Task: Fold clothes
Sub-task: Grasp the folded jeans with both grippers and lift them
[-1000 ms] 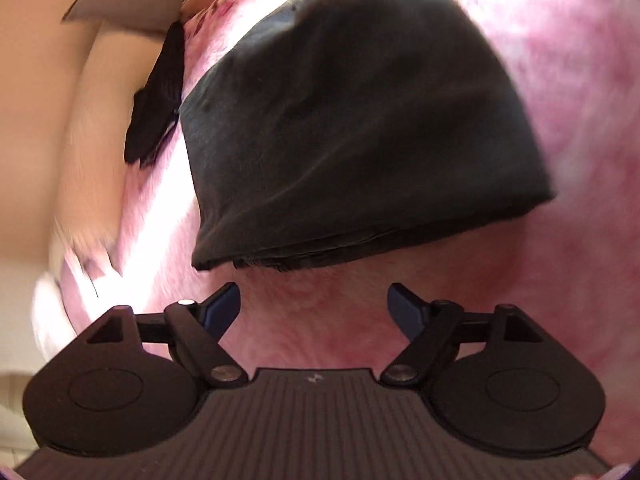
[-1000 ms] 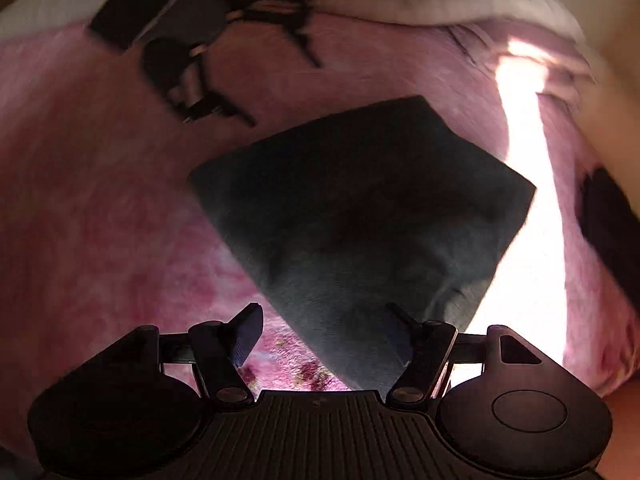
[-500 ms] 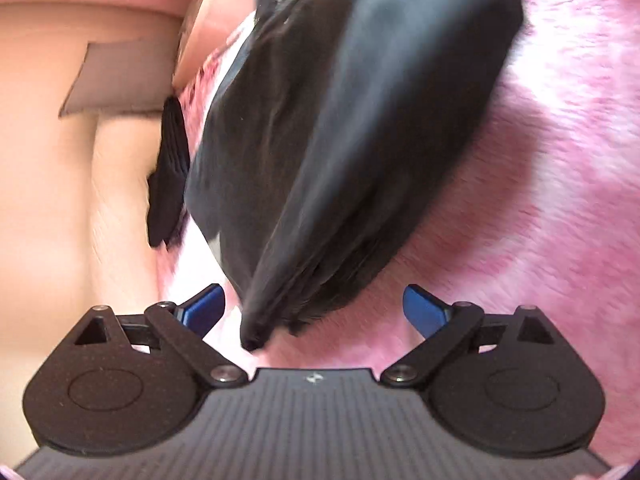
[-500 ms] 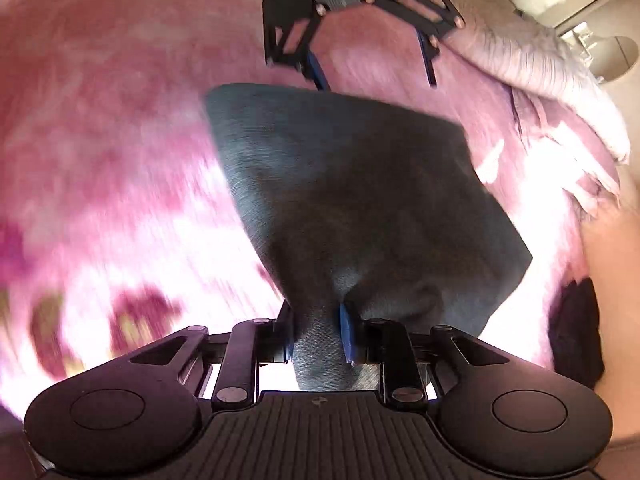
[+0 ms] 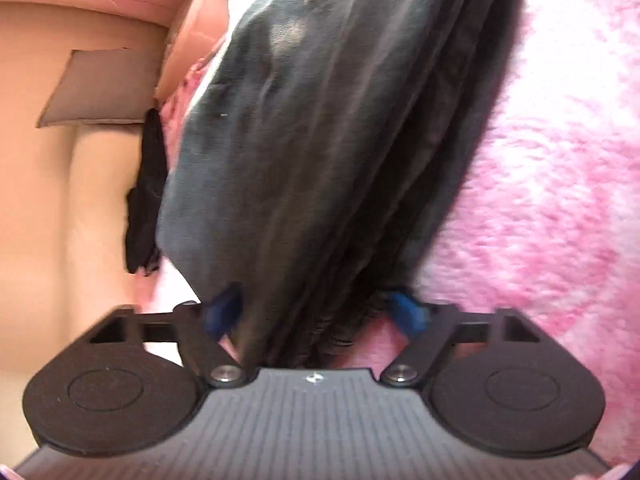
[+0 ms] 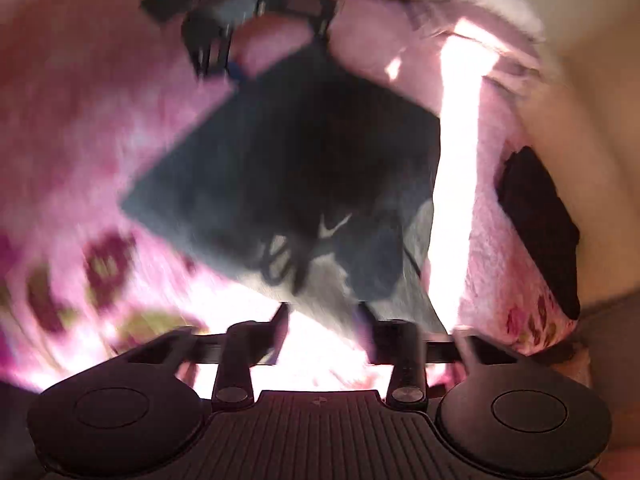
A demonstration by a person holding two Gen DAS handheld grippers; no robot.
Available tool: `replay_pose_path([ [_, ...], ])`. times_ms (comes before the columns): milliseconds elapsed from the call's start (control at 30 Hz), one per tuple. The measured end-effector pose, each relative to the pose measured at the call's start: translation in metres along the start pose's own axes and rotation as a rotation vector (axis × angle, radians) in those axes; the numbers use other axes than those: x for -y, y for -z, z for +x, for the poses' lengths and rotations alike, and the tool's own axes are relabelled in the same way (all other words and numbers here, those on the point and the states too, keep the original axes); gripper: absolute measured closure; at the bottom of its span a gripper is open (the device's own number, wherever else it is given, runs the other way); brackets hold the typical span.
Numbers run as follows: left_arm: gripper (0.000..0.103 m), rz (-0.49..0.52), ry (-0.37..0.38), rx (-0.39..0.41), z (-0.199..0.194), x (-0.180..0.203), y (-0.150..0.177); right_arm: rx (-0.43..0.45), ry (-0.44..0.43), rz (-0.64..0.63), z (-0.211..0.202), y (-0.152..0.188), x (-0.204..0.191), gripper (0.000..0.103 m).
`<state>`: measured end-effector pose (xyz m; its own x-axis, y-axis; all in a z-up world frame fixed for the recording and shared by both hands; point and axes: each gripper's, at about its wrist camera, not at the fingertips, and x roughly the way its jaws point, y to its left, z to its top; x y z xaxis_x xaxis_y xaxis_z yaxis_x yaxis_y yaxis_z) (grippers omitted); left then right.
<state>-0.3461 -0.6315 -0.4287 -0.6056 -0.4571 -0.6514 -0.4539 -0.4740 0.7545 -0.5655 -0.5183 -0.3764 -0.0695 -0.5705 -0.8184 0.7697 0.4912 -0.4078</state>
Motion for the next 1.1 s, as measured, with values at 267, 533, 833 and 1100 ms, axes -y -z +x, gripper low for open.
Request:
replay_pose_path([
  [267, 0.050, -0.161, 0.079, -0.002, -0.004, -0.023, -0.003, 0.066, -0.006, 0.138, 0.045, -0.083, -0.083, 0.022],
  [533, 0.046, -0.155, 0.121, 0.017, -0.007, -0.035, 0.000, -0.002, 0.069, -0.053, 0.084, -0.083, -0.103, 0.055],
  [833, 0.019, 0.018, -0.084, 0.029, 0.010, -0.018, -0.014, 0.019, 0.023, -0.003, 0.036, -0.076, -0.049, 0.080],
  [1100, 0.062, -0.087, 0.012, 0.020, 0.005, -0.029, -0.023, -0.002, 0.083, -0.037, 0.041, -0.055, -0.077, 0.034],
])
